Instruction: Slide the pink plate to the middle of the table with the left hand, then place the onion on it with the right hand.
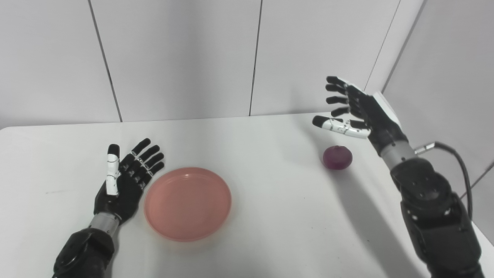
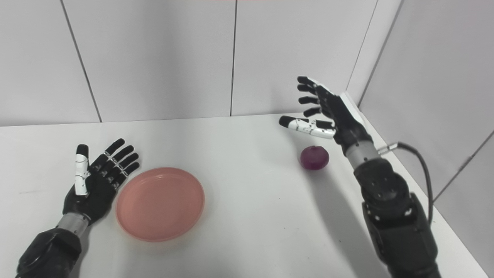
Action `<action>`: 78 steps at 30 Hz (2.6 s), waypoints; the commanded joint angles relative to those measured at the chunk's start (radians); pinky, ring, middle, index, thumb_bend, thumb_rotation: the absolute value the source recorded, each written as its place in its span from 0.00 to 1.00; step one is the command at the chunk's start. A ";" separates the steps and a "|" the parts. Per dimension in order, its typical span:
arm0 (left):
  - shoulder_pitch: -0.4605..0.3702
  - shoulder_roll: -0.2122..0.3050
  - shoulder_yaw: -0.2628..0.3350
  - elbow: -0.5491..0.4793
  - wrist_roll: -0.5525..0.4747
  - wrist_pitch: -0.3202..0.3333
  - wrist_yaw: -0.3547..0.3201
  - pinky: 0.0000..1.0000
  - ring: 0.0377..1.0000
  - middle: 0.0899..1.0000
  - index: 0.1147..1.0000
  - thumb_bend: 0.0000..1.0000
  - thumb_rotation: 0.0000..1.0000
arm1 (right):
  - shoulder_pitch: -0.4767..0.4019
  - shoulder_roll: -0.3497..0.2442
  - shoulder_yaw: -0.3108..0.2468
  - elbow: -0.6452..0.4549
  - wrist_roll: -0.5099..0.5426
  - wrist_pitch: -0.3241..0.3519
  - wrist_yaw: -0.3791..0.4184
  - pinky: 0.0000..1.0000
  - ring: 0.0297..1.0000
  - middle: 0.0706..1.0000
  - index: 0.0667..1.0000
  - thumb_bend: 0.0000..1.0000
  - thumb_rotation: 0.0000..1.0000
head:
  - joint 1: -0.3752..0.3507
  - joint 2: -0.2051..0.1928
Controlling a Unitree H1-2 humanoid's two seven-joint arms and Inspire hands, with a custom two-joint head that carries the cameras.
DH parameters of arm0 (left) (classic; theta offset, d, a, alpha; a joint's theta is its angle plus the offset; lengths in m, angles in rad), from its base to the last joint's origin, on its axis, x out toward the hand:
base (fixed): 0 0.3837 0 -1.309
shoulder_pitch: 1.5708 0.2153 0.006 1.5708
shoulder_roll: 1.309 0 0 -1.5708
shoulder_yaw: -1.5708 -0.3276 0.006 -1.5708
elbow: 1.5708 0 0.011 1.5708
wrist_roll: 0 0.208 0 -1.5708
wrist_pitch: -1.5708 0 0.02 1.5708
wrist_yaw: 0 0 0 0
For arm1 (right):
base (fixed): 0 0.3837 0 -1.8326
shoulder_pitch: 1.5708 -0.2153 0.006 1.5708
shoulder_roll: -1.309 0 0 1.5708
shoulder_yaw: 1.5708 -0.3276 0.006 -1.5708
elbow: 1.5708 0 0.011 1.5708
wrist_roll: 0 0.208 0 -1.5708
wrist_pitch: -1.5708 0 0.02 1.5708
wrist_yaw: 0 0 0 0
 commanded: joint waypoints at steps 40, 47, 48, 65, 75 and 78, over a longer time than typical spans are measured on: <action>0.074 0.000 0.009 0.062 0.019 0.087 0.053 0.82 0.81 0.74 0.76 0.75 0.87 | -0.403 -0.229 0.440 0.444 -0.556 -0.043 0.614 0.72 0.87 0.91 0.82 1.00 0.28 | 0.019 0.003; 0.075 0.000 0.012 0.064 0.017 0.088 0.054 0.82 0.81 0.75 0.77 0.73 0.88 | -0.385 -0.232 0.422 0.490 -0.545 -0.061 0.599 0.73 0.88 0.90 0.82 1.00 0.26 | 0.020 0.004; 0.075 0.001 0.012 0.066 0.017 0.087 0.052 0.82 0.81 0.75 0.78 0.73 0.88 | -0.383 -0.231 0.421 0.493 -0.544 -0.062 0.599 0.73 0.87 0.90 0.83 1.00 0.25 | 0.020 0.004; 0.075 0.002 0.005 0.065 0.023 0.088 0.054 0.82 0.81 0.75 0.78 0.74 0.89 | -0.387 -0.225 0.452 0.513 -0.582 -0.067 0.637 0.69 0.87 0.93 0.88 1.00 0.10 | 0.026 0.003; 0.083 0.002 0.004 0.057 0.022 0.091 0.054 0.80 0.81 0.76 0.78 0.74 0.89 | -0.374 -0.210 0.464 0.528 -0.592 -0.093 0.629 0.64 0.84 0.92 0.86 1.00 0.08 | 0.029 0.006; 0.087 -0.001 0.006 0.055 0.021 0.093 0.057 0.80 0.81 0.75 0.78 0.73 0.89 | -0.368 -0.201 0.473 0.533 -0.599 -0.103 0.630 0.62 0.84 0.93 0.85 1.00 0.08 | 0.034 0.006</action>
